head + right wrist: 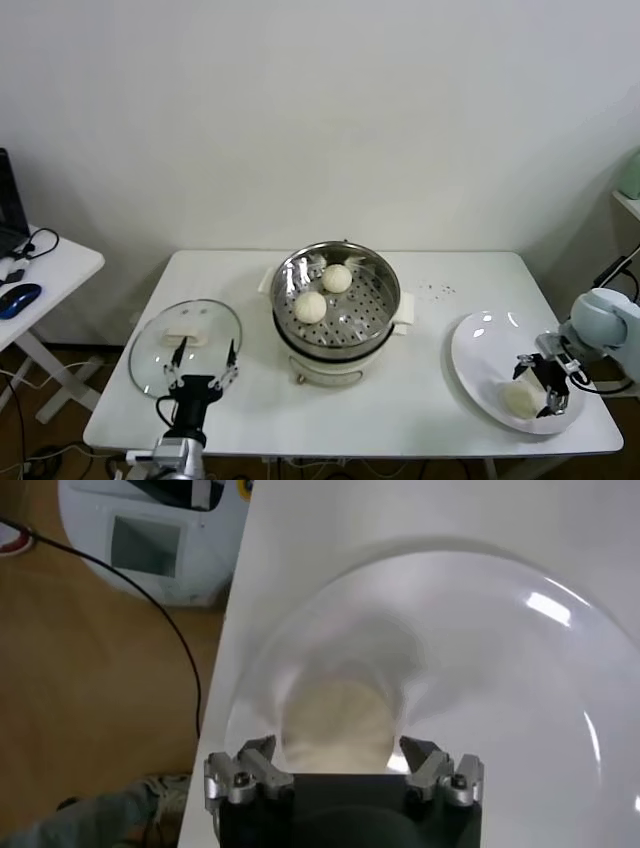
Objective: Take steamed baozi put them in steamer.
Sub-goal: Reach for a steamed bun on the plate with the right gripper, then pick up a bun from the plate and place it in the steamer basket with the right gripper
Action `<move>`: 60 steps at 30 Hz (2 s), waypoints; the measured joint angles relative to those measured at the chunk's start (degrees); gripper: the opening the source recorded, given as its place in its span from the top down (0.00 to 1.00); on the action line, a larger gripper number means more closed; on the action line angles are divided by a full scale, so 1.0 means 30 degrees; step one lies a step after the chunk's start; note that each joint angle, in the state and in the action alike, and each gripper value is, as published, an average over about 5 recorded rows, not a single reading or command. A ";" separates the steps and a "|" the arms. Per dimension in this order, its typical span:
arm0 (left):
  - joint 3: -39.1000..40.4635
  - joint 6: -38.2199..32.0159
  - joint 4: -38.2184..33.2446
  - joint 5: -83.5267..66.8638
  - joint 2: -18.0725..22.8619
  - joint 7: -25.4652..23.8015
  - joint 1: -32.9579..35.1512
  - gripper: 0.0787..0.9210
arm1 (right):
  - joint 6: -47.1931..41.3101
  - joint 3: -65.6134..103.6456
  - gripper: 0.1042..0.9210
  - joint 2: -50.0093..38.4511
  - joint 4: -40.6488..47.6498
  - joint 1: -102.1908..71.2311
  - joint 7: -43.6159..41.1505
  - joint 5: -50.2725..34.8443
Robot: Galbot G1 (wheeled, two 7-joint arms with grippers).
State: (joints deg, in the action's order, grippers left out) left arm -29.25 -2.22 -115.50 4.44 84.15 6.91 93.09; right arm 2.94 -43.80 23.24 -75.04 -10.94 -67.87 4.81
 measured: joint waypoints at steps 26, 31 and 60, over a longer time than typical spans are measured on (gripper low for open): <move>0.0008 0.0054 0.0217 0.0000 0.0030 0.0114 -0.0143 0.12 | 0.0025 0.0250 0.29 0.0295 0.0087 0.0029 0.0045 -0.0013; 0.0004 0.0090 0.0232 0.0004 0.0024 0.0122 -0.0194 0.12 | 0.0194 -0.0268 0.29 0.0146 -0.0260 0.1200 -0.0191 -0.0681; 0.0304 0.0504 0.0033 0.0090 -0.0491 0.0449 -0.0178 0.12 | 0.5305 -0.5901 0.28 0.6968 -0.5538 1.5026 -0.2367 0.1856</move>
State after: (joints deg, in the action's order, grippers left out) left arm -28.33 -0.71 -115.40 4.71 82.68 8.26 92.55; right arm 18.86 -61.50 44.15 -91.65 34.14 -74.98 10.38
